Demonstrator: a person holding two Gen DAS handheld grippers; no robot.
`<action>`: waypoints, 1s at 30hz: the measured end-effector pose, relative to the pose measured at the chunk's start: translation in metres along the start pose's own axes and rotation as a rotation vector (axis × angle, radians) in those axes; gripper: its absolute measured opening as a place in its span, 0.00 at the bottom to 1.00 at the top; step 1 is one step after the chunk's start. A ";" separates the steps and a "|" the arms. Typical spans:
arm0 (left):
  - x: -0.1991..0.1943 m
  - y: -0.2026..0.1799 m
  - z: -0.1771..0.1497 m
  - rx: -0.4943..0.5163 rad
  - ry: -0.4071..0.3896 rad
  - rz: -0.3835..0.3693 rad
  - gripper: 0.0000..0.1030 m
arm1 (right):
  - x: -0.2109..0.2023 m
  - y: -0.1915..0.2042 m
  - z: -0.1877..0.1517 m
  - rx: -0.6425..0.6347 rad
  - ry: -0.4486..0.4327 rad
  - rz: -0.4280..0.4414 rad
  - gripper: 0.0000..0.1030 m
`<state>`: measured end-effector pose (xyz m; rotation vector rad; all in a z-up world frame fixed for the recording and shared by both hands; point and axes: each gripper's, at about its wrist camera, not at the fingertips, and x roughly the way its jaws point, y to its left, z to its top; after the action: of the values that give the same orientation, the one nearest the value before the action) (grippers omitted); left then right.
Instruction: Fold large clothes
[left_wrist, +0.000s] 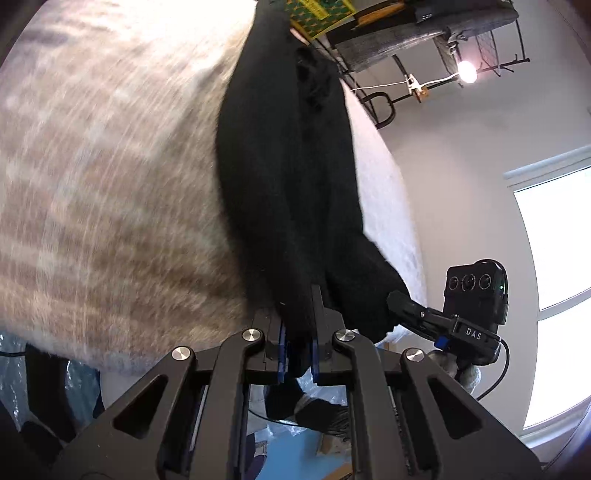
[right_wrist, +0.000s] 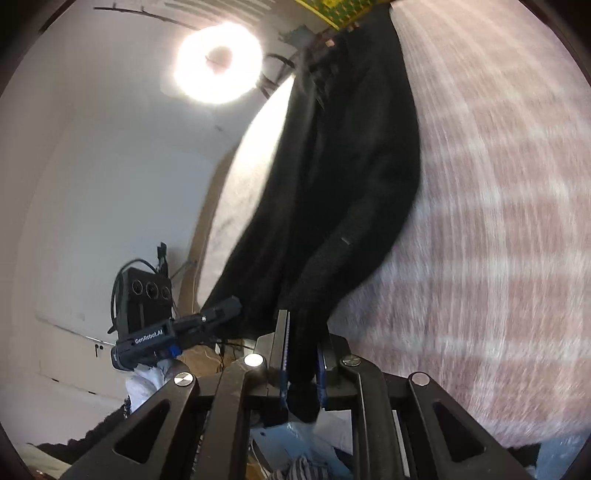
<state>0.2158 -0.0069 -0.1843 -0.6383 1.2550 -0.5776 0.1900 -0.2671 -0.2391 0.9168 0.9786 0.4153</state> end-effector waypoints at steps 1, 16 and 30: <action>0.000 -0.006 0.007 0.011 0.001 0.000 0.07 | -0.004 0.004 0.009 -0.006 -0.011 0.004 0.09; 0.011 -0.029 0.112 0.015 -0.095 0.019 0.07 | -0.007 0.018 0.098 -0.072 -0.129 -0.105 0.09; 0.057 0.002 0.145 -0.063 -0.107 0.131 0.07 | 0.032 -0.009 0.146 -0.030 -0.112 -0.243 0.09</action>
<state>0.3699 -0.0286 -0.1970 -0.6259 1.2081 -0.3916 0.3299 -0.3191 -0.2283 0.7743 0.9646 0.1708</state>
